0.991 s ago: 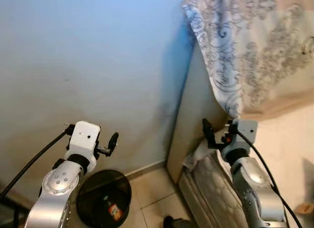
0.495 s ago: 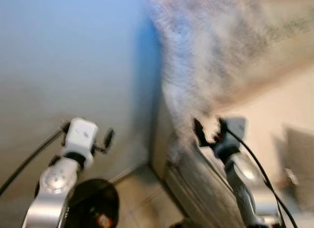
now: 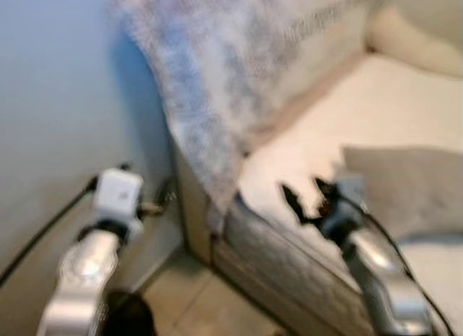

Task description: Clean up the room

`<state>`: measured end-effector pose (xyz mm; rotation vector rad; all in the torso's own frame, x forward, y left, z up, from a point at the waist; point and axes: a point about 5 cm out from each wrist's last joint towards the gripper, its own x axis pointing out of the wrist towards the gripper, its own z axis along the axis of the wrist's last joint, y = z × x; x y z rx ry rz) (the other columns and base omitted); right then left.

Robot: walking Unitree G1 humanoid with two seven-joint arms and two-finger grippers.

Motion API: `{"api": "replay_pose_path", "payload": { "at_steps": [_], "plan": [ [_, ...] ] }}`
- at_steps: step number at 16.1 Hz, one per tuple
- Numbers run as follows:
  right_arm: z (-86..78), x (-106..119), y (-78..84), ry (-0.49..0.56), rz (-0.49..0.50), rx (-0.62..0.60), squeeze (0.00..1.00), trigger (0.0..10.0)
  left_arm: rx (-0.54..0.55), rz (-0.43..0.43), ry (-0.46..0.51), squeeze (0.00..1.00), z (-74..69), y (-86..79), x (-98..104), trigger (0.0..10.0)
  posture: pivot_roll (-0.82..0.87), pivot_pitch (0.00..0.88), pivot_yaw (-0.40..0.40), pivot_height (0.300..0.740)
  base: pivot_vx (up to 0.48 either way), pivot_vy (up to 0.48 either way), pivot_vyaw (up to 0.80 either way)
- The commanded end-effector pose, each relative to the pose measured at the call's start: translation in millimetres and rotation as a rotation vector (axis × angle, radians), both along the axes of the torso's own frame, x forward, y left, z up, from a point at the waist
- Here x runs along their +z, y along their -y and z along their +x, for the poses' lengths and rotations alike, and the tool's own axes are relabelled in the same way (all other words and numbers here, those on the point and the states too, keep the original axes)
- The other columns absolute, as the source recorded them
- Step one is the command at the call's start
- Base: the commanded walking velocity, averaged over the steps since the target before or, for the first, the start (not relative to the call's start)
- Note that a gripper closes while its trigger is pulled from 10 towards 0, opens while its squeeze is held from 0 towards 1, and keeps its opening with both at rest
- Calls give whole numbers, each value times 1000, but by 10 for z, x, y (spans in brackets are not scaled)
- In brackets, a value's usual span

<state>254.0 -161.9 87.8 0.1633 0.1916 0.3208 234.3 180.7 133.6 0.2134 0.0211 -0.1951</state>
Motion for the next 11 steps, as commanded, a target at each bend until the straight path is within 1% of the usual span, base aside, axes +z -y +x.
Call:
{"api": "replay_pose_path", "payload": {
  "at_steps": [1,2,3,5,6,7,8,9,10,11],
  "plan": [
    [21,49,-44,22,9,3,1000,10000,12,-1,63,0,-6,-33,97,10000,28,0,-12,740,0,0,-800],
    [11,46,-73,20,15,8,1000,10000,59,-33,81,0,10,-65,127,10000,27,0,-9,740,0,0,-800],
    [13,41,-78,20,14,-1,1000,10000,71,-40,78,8,33,-96,138,10000,28,0,-9,740,0,0,-800],
    [37,39,-61,21,5,-49,1000,10000,66,-50,65,0,53,-130,147,10000,27,0,-8,740,0,0,-800],
    [66,39,-16,20,9,-111,1000,10000,103,-51,68,0,75,-175,150,10000,26,0,-8,740,0,0,-800],
    [80,33,-2,0,32,-144,1000,10000,73,-25,-14,0,80,-185,68,10000,24,0,-9,740,0,0,-800],
    [87,41,-1,5,21,-152,1000,10000,38,-25,-62,0,66,-171,25,10000,24,0,-10,740,0,0,-800],
    [94,49,4,11,10,-171,1000,10000,45,-26,-53,0,64,-175,25,10000,24,0,-11,740,0,0,-800],
    [109,59,4,18,-7,-198,1000,10000,81,-36,-50,0,78,-197,16,10000,24,0,-13,740,0,0,-800],
    [120,63,3,18,-11,-208,1000,10000,86,-46,-60,0,87,-200,9,10000,23,0,-15,740,0,0,-800]
  ]
}}
